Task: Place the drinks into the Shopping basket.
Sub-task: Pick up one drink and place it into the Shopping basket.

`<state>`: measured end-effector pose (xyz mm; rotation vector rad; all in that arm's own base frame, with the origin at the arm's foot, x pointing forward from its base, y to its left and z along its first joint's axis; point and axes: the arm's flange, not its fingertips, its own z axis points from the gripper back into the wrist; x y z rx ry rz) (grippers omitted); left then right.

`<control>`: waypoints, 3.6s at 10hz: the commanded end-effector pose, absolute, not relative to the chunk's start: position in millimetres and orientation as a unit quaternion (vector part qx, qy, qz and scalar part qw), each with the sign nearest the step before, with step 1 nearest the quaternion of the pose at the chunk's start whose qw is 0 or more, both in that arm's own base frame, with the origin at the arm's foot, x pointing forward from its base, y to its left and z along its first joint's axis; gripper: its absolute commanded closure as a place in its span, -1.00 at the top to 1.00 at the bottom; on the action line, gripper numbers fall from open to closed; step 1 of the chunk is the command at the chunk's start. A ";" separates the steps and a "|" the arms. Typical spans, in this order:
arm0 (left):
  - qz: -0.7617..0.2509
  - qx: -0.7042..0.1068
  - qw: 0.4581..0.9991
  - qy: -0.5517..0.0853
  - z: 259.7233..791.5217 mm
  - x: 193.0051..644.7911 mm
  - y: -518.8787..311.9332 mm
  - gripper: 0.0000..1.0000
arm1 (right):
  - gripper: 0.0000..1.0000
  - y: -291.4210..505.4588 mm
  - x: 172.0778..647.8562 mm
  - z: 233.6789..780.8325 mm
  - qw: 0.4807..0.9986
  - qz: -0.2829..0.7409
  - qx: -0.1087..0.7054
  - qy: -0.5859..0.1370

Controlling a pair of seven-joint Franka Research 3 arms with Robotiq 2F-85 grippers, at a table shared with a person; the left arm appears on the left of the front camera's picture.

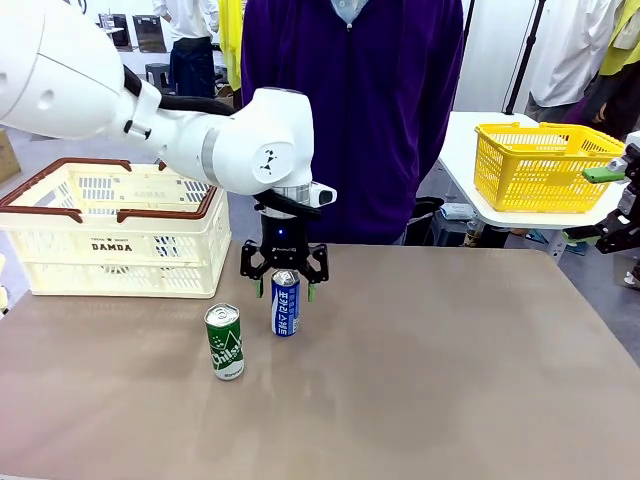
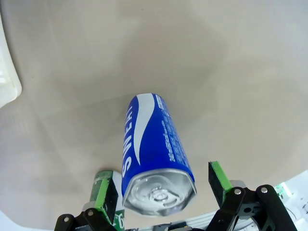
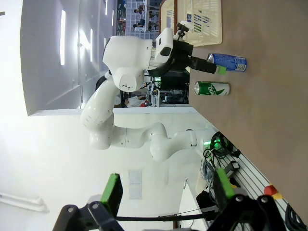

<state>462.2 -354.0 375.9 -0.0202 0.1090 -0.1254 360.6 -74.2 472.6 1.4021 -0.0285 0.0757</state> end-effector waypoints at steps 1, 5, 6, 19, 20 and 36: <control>-0.063 0.004 0.997 0.043 369.5 464.2 -351.3 1.00 | 1.00 -76.4 360.3 477.1 0.768 0.035 0.640 -0.004; -0.068 0.006 0.996 0.051 368.0 464.8 -352.9 1.00 | 1.00 -76.4 360.3 477.1 0.768 0.035 0.640 -0.004; -0.067 0.006 0.996 0.049 367.3 464.7 -352.9 -0.09 | 1.00 -76.4 360.3 477.1 0.768 0.035 0.640 -0.004; -0.089 0.000 0.996 -0.004 404.5 453.4 -342.4 -1.00 | 1.00 -76.4 360.3 477.1 0.768 0.035 0.640 -0.004; -0.093 -0.008 0.996 -0.013 418.0 447.9 -338.8 -1.00 | 1.00 -76.4 360.3 477.1 0.768 0.035 0.640 -0.004; 0.111 -0.105 0.984 -0.088 622.2 551.7 -78.3 -1.00 | 1.00 -76.4 360.3 477.1 0.768 0.035 0.640 -0.004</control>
